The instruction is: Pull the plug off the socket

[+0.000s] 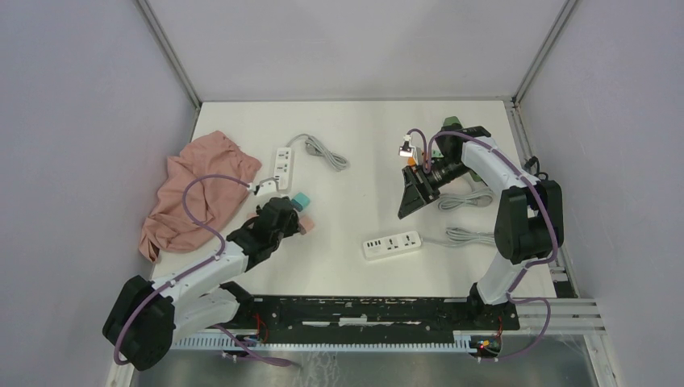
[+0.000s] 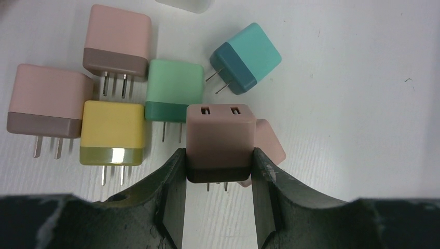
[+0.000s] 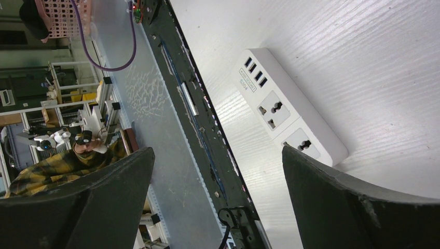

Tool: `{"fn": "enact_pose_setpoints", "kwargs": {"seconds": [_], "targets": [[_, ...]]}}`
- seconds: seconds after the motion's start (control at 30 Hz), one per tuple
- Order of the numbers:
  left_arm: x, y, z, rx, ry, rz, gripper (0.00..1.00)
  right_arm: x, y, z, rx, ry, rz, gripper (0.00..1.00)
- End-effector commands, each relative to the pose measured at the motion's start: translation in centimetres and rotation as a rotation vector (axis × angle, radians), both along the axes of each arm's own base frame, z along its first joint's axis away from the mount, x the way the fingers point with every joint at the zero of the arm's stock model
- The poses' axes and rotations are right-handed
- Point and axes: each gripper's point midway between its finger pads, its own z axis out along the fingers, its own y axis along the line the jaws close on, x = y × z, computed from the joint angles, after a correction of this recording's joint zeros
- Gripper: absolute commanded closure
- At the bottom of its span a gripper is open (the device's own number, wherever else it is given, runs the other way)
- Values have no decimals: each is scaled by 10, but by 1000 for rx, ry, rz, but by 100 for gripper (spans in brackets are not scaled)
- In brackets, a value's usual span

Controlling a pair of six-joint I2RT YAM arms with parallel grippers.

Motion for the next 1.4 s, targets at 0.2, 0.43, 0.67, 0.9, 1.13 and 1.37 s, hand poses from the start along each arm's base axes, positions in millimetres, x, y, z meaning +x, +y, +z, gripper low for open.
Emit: {"fn": "enact_pose_setpoints", "kwargs": {"seconds": [0.2, 0.43, 0.67, 0.9, 1.13, 1.37], "targets": [[16, 2, 26, -43, -75, 83, 46, 4, 2, 9, 28, -22, 4, 0], [16, 4, 29, -47, -81, 93, 40, 4, 2, 9, 29, -21, 4, 0], [15, 4, 34, -50, -73, 103, 31, 4, 1, 9, 29, -22, 3, 0], [15, -7, 52, -109, -101, 52, 21, 4, 0, 10, 31, -23, 2, 0], [12, -27, 68, -192, -136, -54, 17, 4, 0, 12, 33, -30, 3, 0], [6, -51, 81, -298, -188, -178, 17, 5, -2, 13, 35, -30, -2, 0]]}}
